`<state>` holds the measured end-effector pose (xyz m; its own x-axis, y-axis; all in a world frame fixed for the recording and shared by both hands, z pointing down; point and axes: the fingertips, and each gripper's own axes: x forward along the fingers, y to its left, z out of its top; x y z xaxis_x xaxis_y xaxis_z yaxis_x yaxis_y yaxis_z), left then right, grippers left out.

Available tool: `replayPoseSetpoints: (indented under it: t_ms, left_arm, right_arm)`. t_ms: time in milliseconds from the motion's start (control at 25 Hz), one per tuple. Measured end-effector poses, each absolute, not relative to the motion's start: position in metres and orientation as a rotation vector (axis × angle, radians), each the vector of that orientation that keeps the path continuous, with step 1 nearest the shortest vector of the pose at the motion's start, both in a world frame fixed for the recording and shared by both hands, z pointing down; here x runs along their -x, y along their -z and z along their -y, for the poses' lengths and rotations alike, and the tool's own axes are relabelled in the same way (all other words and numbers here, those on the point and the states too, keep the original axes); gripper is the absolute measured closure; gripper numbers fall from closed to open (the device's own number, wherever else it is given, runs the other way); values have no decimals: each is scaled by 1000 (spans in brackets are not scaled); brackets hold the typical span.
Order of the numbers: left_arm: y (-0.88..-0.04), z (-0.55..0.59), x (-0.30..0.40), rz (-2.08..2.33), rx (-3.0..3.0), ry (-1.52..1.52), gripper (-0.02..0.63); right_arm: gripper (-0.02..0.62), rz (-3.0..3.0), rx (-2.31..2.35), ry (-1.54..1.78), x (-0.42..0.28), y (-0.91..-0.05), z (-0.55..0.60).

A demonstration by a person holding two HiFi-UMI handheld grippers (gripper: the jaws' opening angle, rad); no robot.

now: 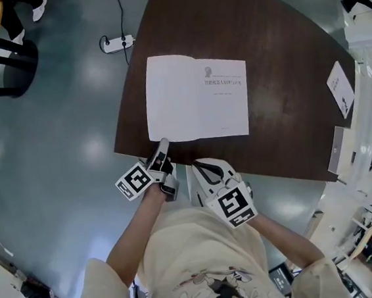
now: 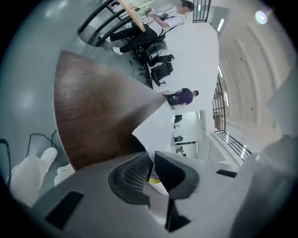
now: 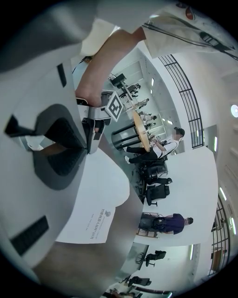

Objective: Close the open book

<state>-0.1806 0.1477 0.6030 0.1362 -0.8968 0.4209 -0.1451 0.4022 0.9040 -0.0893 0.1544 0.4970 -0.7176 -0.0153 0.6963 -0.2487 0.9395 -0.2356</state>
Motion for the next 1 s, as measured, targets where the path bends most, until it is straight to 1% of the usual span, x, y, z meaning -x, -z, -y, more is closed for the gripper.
replayPoseSetpoints:
  t_ms: [80, 200, 440, 640, 1000]
  left_arm:
    - [-593, -145, 178, 1360, -1107, 676, 577]
    - [-578, -140, 171, 1373, -1232, 590, 592]
    - [-544, -119, 151, 1340, -1503, 407, 598]
    - [-524, -93, 110, 1240, -1748, 202, 599]
    - [-528, -56, 36, 1031, -1932, -55, 600]
  right_arm:
    - [588, 2343, -194, -413, 85, -498, -156]
    - [588, 2343, -213, -422, 80, -499, -158]
    - [588, 2354, -276, -436, 74, -490, -156]
    - [588, 2358, -352, -449, 54, -483, -145]
    - [588, 2344, -510, -514, 18, -481, -128]
